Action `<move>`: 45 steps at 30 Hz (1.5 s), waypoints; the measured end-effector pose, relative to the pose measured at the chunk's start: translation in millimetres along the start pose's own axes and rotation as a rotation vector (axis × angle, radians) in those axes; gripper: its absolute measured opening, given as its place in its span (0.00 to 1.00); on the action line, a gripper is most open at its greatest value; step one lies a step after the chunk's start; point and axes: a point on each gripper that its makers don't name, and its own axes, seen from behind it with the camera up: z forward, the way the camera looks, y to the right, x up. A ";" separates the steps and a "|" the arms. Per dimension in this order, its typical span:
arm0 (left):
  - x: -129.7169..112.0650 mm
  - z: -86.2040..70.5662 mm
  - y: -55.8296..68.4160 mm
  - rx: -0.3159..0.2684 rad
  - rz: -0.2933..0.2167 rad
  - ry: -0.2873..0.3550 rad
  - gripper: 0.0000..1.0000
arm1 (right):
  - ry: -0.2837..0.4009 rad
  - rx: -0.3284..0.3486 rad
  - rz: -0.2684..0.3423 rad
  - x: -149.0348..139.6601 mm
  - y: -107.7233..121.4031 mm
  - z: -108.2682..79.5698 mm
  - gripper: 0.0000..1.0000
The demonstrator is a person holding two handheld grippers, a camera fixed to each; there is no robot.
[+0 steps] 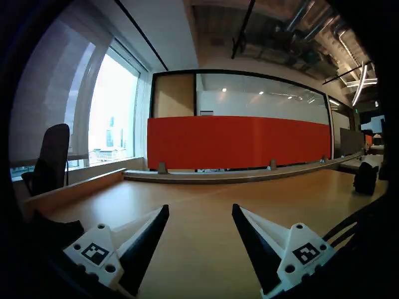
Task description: Fold towel
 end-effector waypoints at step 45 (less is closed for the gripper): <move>-0.4 0.8 1.9 0.000 0.000 0.000 0.96 | 0.044 -0.006 0.054 -102.2 33.7 11.4 0.94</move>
